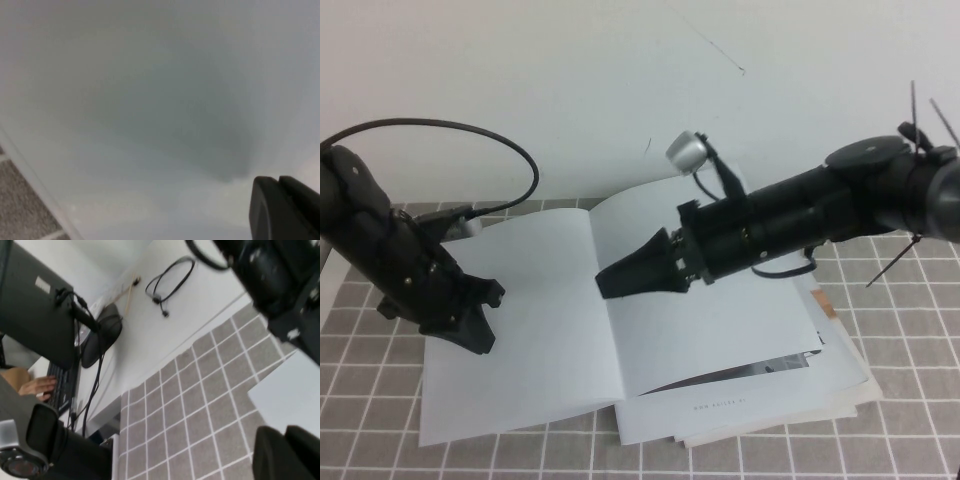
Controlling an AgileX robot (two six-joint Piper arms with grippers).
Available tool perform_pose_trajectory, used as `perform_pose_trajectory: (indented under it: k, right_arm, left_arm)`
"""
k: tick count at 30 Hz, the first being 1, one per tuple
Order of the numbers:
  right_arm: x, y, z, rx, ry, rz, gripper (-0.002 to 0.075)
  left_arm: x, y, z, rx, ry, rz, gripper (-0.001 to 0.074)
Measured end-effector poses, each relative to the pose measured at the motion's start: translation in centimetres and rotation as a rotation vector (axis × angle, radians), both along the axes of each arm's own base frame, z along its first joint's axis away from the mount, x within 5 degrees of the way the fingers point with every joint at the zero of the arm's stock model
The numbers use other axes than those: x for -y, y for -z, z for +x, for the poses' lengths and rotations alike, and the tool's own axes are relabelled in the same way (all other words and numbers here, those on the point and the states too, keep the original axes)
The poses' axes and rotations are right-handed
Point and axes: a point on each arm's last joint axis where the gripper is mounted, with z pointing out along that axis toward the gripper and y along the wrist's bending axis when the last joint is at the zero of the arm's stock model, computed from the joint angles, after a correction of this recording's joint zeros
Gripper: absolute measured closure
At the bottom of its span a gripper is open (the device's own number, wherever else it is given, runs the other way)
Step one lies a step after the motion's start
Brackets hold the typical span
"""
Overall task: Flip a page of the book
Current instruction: Open the closed book
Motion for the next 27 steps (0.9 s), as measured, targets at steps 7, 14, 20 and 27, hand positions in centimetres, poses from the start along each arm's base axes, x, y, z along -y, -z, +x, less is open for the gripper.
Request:
perform_pose_trajectory:
  k: [7,14,20,27]
  right_arm:
    - [2.2,-4.9,-0.6,0.122,0.025,-0.02,0.0718]
    - [4.2,-10.9,-3.0,0.333,0.085,-0.154,0.0721]
    - [6.8,-16.4,-6.0,0.523,0.193,-0.262,0.0724]
    - [11.6,-21.0,-10.0,0.661,0.426,-0.54,0.0725]
  left_arm:
    - [-0.1,2.1,0.5,-0.021,-0.011,0.008,0.0738]
    - [0.0,2.9,0.6,-0.04,-0.019,-0.004,0.0738]
    - [0.7,1.9,0.5,-0.036,-0.035,-0.079,0.0738]
    - [1.5,-7.6,-1.6,0.204,-0.007,-0.198,0.0738]
